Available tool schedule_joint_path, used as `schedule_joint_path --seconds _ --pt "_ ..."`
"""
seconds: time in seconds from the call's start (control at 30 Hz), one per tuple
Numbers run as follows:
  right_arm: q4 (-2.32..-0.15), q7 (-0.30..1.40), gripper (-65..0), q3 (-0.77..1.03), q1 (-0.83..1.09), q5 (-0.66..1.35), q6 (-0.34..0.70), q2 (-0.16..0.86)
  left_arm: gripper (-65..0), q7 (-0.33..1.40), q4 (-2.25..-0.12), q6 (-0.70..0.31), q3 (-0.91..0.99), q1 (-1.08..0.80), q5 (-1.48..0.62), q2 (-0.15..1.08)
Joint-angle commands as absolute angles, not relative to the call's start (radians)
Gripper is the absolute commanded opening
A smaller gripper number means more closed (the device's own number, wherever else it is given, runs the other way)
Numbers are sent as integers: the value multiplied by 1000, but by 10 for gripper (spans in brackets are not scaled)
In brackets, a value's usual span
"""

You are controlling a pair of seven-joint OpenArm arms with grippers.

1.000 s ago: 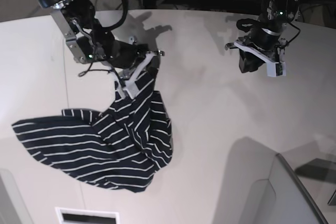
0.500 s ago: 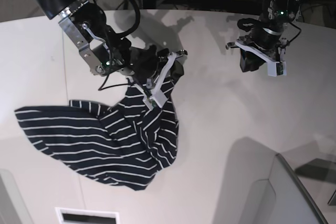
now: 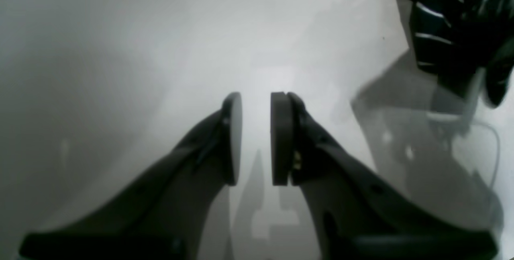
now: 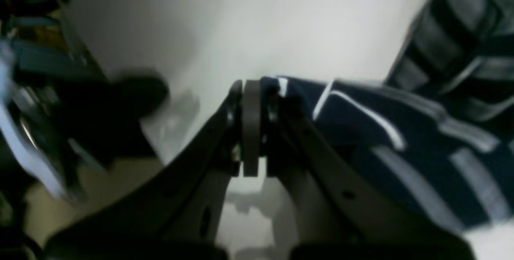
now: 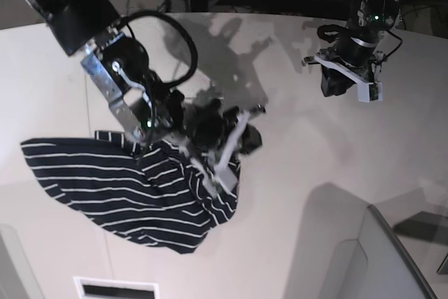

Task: Layout the t-shirt on the table in an organized manner, then fold the t-shirt properly
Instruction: 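Lift the grasped shirt edge with the right gripper toward the left gripper, then grasp another shirt edge with the left gripper and spread the shirt between grippers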

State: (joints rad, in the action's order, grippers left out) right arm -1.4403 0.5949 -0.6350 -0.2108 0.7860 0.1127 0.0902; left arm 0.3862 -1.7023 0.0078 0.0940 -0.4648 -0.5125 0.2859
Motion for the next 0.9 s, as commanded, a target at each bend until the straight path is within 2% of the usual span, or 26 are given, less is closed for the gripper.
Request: schedule_joint_path --seconds 0.0,0.33,0.5,0.67,0.73,0.87 --pt "-1469 588 -650 -630 -242 806 122 74 -520 366 -1722 5 101 -463 -515 294" --pt "-1484 708 -650 -631 -360 802 122 -91 -520 366 -1727 5 102 -463 -518 321" --pt "-1474 727 -650 -657 -361 802 122 -113 -520 366 -1776 5 102 -473 -518 348" --pt "-1343 725 -639 -679 -358 802 122 -111 -520 366 -1816 5 153 -493 -518 341" --pt "-1322 725 -600 -679 -357 802 122 -111 -520 366 -1822 5 170 -499 -518 341" --pt "-1340 725 -404 -645 -332 803 122 -104 -520 366 -1817 5 171 -501 -519 346"
